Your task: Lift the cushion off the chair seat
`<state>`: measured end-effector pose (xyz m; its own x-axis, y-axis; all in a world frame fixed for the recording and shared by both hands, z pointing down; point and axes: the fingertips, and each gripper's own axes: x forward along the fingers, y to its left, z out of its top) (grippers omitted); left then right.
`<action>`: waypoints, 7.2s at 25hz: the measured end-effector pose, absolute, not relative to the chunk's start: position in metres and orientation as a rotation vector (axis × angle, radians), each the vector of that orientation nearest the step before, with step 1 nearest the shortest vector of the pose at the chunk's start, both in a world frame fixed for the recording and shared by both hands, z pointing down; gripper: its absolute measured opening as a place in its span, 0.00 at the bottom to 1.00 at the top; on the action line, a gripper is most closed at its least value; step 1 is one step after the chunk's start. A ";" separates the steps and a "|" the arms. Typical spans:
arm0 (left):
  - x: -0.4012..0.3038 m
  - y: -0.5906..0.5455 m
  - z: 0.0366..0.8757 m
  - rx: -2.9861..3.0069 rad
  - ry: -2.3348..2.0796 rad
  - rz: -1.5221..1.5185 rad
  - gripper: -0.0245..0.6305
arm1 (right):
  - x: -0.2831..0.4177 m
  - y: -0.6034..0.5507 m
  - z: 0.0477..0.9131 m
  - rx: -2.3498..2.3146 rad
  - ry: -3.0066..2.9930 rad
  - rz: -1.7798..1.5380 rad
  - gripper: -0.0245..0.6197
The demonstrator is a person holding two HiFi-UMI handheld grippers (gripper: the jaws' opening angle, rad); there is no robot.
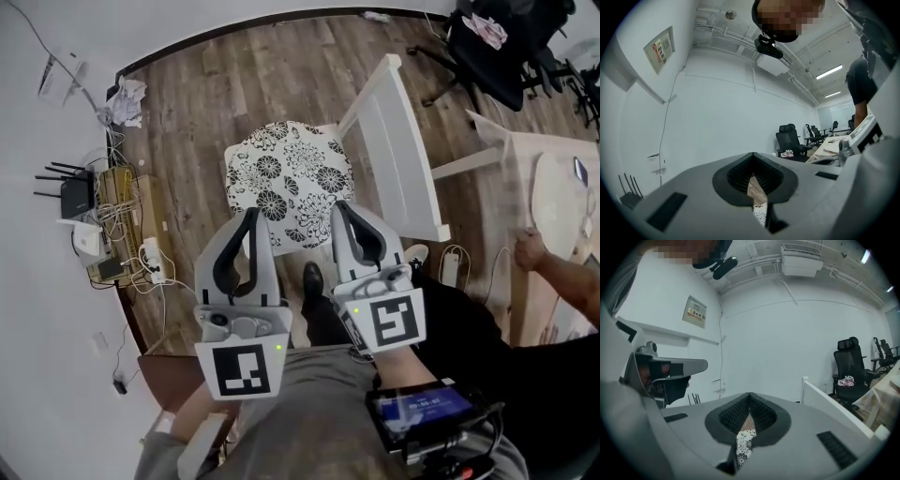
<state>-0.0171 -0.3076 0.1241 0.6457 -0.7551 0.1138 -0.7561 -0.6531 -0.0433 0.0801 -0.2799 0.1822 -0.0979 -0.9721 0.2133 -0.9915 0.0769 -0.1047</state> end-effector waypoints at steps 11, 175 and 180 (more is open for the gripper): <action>-0.031 -0.302 0.217 2.868 -1.286 0.215 0.05 | 0.078 -0.265 0.288 2.067 -2.177 0.371 0.05; 0.020 -0.039 0.123 3.331 -1.808 -0.278 0.05 | 0.117 -0.074 0.177 2.179 -2.968 -0.210 0.09; 0.026 -0.033 0.113 3.339 -1.826 -0.293 0.05 | 0.119 -0.062 0.162 2.187 -2.970 -0.294 0.09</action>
